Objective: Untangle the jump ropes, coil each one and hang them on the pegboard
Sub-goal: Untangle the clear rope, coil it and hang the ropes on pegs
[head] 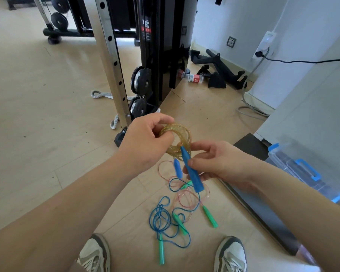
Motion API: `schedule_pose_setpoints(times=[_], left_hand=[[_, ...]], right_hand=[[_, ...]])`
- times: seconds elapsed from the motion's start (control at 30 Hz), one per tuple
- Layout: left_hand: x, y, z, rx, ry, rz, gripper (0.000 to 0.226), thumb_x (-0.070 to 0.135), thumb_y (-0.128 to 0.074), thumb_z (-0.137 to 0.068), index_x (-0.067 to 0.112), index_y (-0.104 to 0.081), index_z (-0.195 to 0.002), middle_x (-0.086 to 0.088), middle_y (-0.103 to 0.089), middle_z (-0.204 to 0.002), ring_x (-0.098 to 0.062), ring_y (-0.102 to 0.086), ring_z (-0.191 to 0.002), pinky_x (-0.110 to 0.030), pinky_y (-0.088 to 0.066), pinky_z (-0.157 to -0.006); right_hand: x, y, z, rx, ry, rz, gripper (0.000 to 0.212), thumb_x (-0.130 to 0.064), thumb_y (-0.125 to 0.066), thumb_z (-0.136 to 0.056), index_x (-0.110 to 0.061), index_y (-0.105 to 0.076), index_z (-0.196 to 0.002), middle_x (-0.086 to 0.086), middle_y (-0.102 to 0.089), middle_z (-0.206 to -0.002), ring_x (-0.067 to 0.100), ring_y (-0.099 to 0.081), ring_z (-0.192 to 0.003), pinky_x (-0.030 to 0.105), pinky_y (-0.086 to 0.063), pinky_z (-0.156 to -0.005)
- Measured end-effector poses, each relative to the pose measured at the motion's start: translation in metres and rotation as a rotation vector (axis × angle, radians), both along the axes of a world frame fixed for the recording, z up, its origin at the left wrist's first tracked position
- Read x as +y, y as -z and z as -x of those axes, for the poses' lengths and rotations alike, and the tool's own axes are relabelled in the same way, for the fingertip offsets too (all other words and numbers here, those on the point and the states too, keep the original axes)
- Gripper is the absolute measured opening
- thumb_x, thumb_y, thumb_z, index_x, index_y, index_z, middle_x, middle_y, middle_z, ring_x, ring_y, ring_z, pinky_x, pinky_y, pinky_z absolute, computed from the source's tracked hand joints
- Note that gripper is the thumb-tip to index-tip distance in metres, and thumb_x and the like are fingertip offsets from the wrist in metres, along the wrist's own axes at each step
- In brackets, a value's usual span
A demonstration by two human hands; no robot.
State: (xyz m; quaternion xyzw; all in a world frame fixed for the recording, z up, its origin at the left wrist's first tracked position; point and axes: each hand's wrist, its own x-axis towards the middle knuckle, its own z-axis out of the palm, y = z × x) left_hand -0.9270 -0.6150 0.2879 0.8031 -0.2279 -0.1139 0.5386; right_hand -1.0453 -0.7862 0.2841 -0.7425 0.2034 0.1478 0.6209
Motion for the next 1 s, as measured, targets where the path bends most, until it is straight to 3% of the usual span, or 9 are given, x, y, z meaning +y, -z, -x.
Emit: schedule_pose_setpoints(times=[0.1,0.2,0.27,0.37,0.47,0.6,0.83,1.0], left_hand=[[0.0,-0.005,-0.003,0.276,-0.041,0.076,0.022,0.007,-0.068,-0.093,0.02,-0.075,-0.109,-0.002,-0.074,-0.085,-0.011,-0.068,-0.069,-0.021,-0.056,-0.059],[-0.001,-0.009,-0.005,0.501,0.0,0.115,0.02,0.008,-0.068,-0.093,0.022,-0.075,-0.106,-0.008,-0.076,-0.098,-0.019,-0.065,-0.084,-0.033,-0.055,-0.073],[-0.002,-0.011,-0.002,0.612,0.052,0.157,0.021,0.005,-0.065,-0.093,0.02,-0.073,-0.106,-0.01,-0.075,-0.101,-0.022,-0.065,-0.09,-0.043,-0.055,-0.089],[-0.004,-0.016,0.004,0.727,0.118,0.288,0.025,-0.003,-0.055,-0.094,0.011,-0.067,-0.11,-0.015,-0.07,-0.096,-0.023,-0.068,-0.084,-0.043,-0.057,-0.087],[-0.003,-0.02,0.002,0.751,0.1,0.349,0.029,-0.005,-0.052,-0.095,0.007,-0.063,-0.119,-0.013,-0.069,-0.084,-0.022,-0.069,-0.075,-0.044,-0.06,-0.086],[-0.001,-0.025,0.002,0.754,0.054,0.366,0.028,-0.005,-0.053,-0.097,0.01,-0.061,-0.119,-0.022,-0.066,-0.093,-0.026,-0.07,-0.079,-0.051,-0.063,-0.082],[0.004,-0.032,-0.005,0.663,-0.117,0.473,0.026,-0.009,-0.056,-0.093,0.016,-0.062,-0.096,-0.01,-0.064,-0.075,-0.025,-0.063,-0.075,-0.043,-0.056,-0.079],[0.005,-0.028,0.004,0.609,0.064,0.293,0.016,-0.001,-0.06,-0.098,0.013,-0.061,-0.106,-0.014,-0.068,-0.084,-0.024,-0.066,-0.08,-0.047,-0.058,-0.09]], right_hand=[[-0.007,0.0,0.002,-0.028,-0.112,0.322,0.04,-0.015,-0.072,-0.095,-0.024,-0.063,-0.134,0.002,-0.076,-0.102,0.023,-0.072,-0.099,0.041,-0.059,-0.094],[-0.014,0.001,0.004,-0.035,-0.114,0.455,0.025,-0.016,-0.07,-0.095,-0.03,-0.071,-0.115,0.005,-0.073,-0.105,0.026,-0.068,-0.102,0.044,-0.057,-0.097],[-0.015,0.004,0.004,-0.041,-0.087,0.494,0.023,-0.016,-0.07,-0.094,-0.032,-0.071,-0.111,-0.003,-0.073,-0.104,0.019,-0.069,-0.101,0.04,-0.057,-0.096],[-0.011,0.007,0.005,-0.041,-0.085,0.5,0.023,-0.016,-0.071,-0.094,-0.032,-0.068,-0.111,-0.008,-0.072,-0.105,0.014,-0.069,-0.1,0.027,-0.057,-0.088],[-0.012,0.007,0.004,-0.047,-0.08,0.545,0.024,-0.018,-0.073,-0.093,-0.031,-0.067,-0.113,-0.01,-0.071,-0.104,0.012,-0.068,-0.098,0.021,-0.053,-0.082],[-0.015,0.005,0.001,-0.021,-0.093,0.62,0.025,-0.02,-0.077,-0.09,-0.031,-0.066,-0.109,-0.011,-0.068,-0.105,0.014,-0.067,-0.097,0.025,-0.054,-0.084],[0.0,0.018,-0.005,0.008,-0.149,0.661,0.028,-0.024,-0.083,-0.083,-0.038,-0.06,-0.089,-0.012,-0.067,-0.095,0.01,-0.067,-0.082,0.019,-0.049,-0.071],[0.016,0.029,-0.005,-0.055,-0.029,0.57,0.029,-0.017,-0.08,-0.084,-0.035,-0.059,-0.091,-0.009,-0.068,-0.099,0.014,-0.067,-0.091,0.026,-0.057,-0.081]])
